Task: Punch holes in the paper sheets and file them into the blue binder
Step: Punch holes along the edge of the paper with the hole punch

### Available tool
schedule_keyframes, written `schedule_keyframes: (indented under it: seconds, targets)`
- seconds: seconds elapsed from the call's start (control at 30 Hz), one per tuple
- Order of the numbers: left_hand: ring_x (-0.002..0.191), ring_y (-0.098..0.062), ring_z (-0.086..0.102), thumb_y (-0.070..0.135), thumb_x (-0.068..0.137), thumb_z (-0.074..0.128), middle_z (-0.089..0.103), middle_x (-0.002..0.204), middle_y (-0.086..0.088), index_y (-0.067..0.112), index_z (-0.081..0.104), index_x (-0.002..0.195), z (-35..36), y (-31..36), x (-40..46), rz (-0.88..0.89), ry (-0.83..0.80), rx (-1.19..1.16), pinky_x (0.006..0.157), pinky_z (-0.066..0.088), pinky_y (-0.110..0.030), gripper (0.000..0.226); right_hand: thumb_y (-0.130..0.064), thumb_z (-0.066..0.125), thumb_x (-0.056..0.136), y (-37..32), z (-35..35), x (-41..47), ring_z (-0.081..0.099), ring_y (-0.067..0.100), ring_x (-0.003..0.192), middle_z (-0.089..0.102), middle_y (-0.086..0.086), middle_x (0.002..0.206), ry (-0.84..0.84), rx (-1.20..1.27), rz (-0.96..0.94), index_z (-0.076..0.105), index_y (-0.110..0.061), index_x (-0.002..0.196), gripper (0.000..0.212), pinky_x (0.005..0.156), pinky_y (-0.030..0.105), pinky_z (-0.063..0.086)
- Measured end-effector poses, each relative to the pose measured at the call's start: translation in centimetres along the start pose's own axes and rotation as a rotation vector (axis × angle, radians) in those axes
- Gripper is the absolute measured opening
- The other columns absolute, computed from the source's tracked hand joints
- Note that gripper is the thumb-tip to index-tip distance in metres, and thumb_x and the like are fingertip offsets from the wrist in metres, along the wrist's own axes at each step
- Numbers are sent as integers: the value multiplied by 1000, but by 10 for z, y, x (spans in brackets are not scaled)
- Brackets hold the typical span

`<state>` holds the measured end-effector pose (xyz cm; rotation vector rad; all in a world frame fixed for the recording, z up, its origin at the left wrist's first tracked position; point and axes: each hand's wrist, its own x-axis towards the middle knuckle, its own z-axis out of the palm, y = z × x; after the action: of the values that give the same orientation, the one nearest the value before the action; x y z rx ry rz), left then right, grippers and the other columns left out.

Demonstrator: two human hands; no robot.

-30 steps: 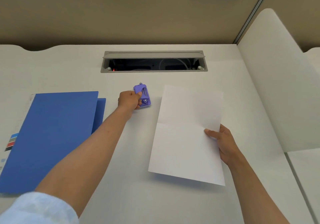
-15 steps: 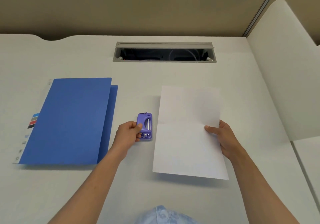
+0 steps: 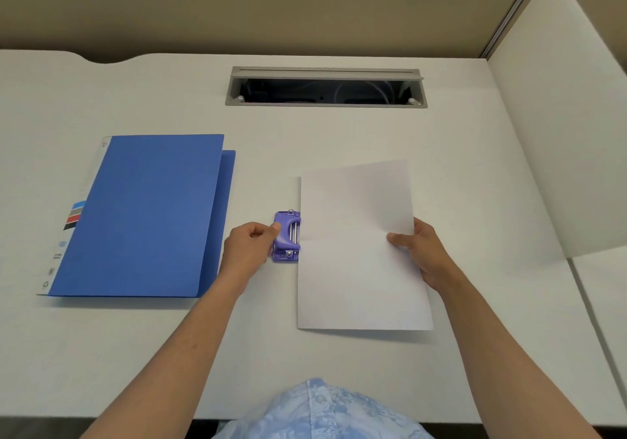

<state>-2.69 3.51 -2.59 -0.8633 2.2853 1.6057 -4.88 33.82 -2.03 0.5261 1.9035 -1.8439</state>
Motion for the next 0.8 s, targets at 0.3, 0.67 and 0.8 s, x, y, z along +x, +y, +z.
schedule_keyframes:
  seconds: [0.3, 0.67, 0.8]
  targets:
    - [89, -27, 71, 29, 86, 72, 72, 92, -4, 15, 69, 89, 0, 1, 9, 11, -29, -38, 82, 59, -39, 14, 3, 59, 88, -6, 9, 13, 72, 34, 97, 75, 11, 110, -8, -50, -3, 67, -11, 113, 30, 88, 50, 58]
    - [87, -26, 73, 27, 84, 75, 74, 96, -7, 8, 71, 101, 0, -4, 18, 10, -58, -52, 82, 60, -38, 26, 0, 60, 86, -3, 22, 17, 71, 35, 100, 75, 9, 108, -14, -87, -4, 68, -14, 109, 29, 91, 55, 56]
    - [87, -26, 73, 26, 84, 75, 74, 97, -8, 7, 71, 102, 0, -6, 20, -1, -72, -74, 83, 60, -37, 28, 1, 59, 85, -3, 24, 17, 73, 33, 96, 76, 6, 104, 6, -89, -9, 69, -17, 106, 29, 89, 53, 57]
